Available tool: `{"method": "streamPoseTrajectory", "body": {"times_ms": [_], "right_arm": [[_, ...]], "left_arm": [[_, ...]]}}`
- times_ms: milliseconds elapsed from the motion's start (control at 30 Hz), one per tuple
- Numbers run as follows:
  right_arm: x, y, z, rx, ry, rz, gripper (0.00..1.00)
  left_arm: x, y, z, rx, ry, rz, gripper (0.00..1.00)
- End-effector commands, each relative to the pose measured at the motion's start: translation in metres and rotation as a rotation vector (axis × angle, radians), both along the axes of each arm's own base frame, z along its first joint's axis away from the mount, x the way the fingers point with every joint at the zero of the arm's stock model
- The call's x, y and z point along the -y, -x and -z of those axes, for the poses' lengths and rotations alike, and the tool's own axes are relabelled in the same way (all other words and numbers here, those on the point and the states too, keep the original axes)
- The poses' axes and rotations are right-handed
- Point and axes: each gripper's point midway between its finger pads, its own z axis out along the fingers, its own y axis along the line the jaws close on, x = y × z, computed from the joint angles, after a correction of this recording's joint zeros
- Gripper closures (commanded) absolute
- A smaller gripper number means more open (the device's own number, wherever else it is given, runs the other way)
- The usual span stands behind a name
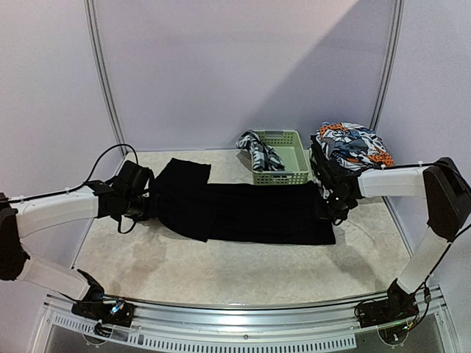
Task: Fold and stack the mixed laundry pile
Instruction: Pick up the flattened T-shirt from the center of the board.
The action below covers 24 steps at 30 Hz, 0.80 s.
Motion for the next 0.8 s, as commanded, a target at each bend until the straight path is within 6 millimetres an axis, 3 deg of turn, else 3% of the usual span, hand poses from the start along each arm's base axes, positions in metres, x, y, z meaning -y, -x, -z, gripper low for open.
{"method": "streamPoseTrajectory", "body": {"times_ms": [0, 267, 567, 767], "right_arm": [[0.002, 0.002, -0.023, 0.053, -0.028, -0.002, 1.0], [-0.007, 0.019, -0.049, 0.099, -0.054, -0.033, 1.0], [-0.01, 0.065, -0.074, 0.154, -0.083, -0.066, 1.0], [-0.009, 0.1, -0.071, 0.15, -0.096, -0.075, 1.0]], "left_arm": [[-0.006, 0.023, -0.019, -0.039, 0.013, -0.005, 1.0], [-0.008, 0.06, -0.056, -0.003, 0.134, 0.008, 1.0], [-0.016, 0.11, -0.092, 0.031, 0.245, 0.016, 1.0], [-0.03, 0.141, -0.106, 0.052, 0.348, -0.011, 1.0]]}}
